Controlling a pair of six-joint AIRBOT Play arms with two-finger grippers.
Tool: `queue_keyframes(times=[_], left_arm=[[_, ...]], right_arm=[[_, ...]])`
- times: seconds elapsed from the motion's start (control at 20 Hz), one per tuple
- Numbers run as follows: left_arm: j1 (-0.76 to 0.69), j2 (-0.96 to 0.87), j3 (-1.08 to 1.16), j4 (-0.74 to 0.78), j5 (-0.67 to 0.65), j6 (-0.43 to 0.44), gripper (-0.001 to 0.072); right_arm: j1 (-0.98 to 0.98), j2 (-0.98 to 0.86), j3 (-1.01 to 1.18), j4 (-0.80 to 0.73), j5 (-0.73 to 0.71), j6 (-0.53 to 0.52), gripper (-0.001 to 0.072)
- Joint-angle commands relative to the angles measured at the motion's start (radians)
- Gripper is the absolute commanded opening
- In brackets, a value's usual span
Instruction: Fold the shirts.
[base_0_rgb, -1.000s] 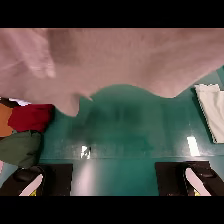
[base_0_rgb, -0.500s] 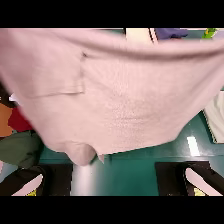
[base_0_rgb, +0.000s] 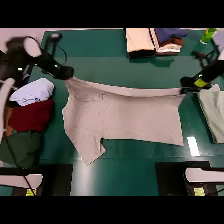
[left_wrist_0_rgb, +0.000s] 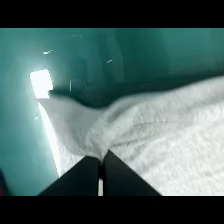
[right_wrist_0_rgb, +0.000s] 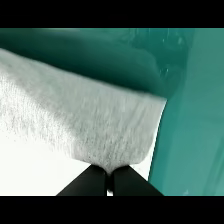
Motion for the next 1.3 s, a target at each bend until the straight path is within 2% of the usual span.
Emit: queue_keyframes(times=[0.0,0.1,0.25,0.35,0.45,0.65,0.9,0.95,1.0,1.05,1.1,1.15,1.25], left_arm=[[0.001,-0.105,-0.014,0.01,0.082,0.002,0.0023],[0.002,-0.103,0.002,0.01,0.066,0.022,0.0023],[0.008,-0.103,0.047,0.003,-0.084,0.072,0.0023],[0.008,-0.103,0.037,0.001,-0.214,0.082,0.0023],[0.008,-0.103,-0.005,0.0,-0.269,0.091,0.0023],[0.008,-0.103,-0.132,-0.011,-0.23,0.09,0.0024],[0.008,-0.104,-0.182,-0.021,-0.186,0.076,0.0023],[0.008,-0.104,-0.182,-0.021,-0.188,0.076,0.0025],[0.008,-0.102,-0.182,-0.023,-0.196,0.076,0.0108],[0.008,-0.092,-0.182,-0.023,-0.197,0.071,0.044],[0.008,-0.077,-0.18,-0.023,-0.198,0.061,0.0579],[0.008,-0.045,-0.18,-0.016,-0.195,0.052,0.0496],[0.008,0.043,-0.181,-0.006,-0.196,0.032,0.0491]], right_arm=[[0.0,-0.174,0.072,0.003,-0.035,-0.015,0.0014],[0.0,-0.211,0.158,0.002,-0.001,-0.031,0.0014],[0.0,-0.203,0.222,0.001,0.066,-0.061,0.0014],[0.0,-0.169,0.19,0.001,0.072,-0.061,0.0014],[0.0,-0.132,0.109,0.0,0.071,-0.062,0.0014],[0.0,-0.097,-0.052,-0.001,0.024,-0.064,0.0014],[0.007,-0.098,-0.133,0.0,-0.021,-0.063,0.0018],[0.007,-0.093,-0.133,0.002,-0.024,-0.063,0.0071],[0.007,-0.087,-0.132,0.002,-0.027,-0.063,0.0279],[0.007,-0.076,-0.133,0.001,-0.032,-0.063,0.0418],[0.006,-0.06,-0.133,0.0,-0.034,-0.063,0.0455],[-0.001,-0.036,-0.133,0.0,-0.03,-0.063,0.0455],[-0.021,0.032,-0.133,-0.002,-0.011,-0.063,0.0454]])
